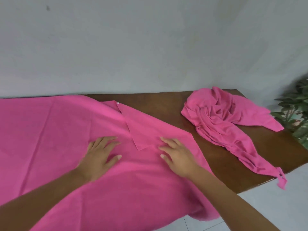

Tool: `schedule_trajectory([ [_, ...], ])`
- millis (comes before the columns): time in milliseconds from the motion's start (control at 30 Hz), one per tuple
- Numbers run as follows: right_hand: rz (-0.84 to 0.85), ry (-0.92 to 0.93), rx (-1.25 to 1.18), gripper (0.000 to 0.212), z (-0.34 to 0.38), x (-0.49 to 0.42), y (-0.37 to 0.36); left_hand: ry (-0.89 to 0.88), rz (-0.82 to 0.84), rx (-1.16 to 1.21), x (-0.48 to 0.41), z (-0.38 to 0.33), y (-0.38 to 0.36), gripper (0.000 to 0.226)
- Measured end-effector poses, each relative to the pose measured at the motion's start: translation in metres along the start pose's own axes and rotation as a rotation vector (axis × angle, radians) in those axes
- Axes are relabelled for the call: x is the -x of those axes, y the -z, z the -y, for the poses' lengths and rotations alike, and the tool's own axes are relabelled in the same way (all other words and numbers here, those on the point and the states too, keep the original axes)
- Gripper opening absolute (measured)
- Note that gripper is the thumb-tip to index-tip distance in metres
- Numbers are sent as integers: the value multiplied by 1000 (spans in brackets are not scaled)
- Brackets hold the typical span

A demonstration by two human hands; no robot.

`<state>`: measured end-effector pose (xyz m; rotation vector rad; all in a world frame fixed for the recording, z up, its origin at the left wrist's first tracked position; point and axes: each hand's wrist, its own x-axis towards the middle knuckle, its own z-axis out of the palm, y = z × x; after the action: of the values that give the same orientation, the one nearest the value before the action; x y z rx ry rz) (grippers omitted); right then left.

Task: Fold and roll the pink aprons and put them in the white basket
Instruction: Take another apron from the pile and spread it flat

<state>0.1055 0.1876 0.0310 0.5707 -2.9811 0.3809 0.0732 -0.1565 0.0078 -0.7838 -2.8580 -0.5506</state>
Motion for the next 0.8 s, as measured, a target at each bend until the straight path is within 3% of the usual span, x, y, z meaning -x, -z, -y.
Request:
schedule_trajectory([
  [167, 67, 35, 56, 42, 0, -34, -4, 65, 14, 23, -24, 27, -1, 61],
  [400, -151, -54, -4, 42, -17, -66, 28, 90, 19, 87, -51, 27, -9, 63],
  [533, -193, -145, 88, 48, -48, -105, 52, 77, 1, 103, -84, 12, -7, 65],
  [700, 38, -356, 195, 63, -101, -152, 62, 94, 29, 99, -145, -32, -18, 76],
  [800, 208, -449, 321, 55, -130, -158, 53, 128, 125, 78, -178, -58, -34, 76],
])
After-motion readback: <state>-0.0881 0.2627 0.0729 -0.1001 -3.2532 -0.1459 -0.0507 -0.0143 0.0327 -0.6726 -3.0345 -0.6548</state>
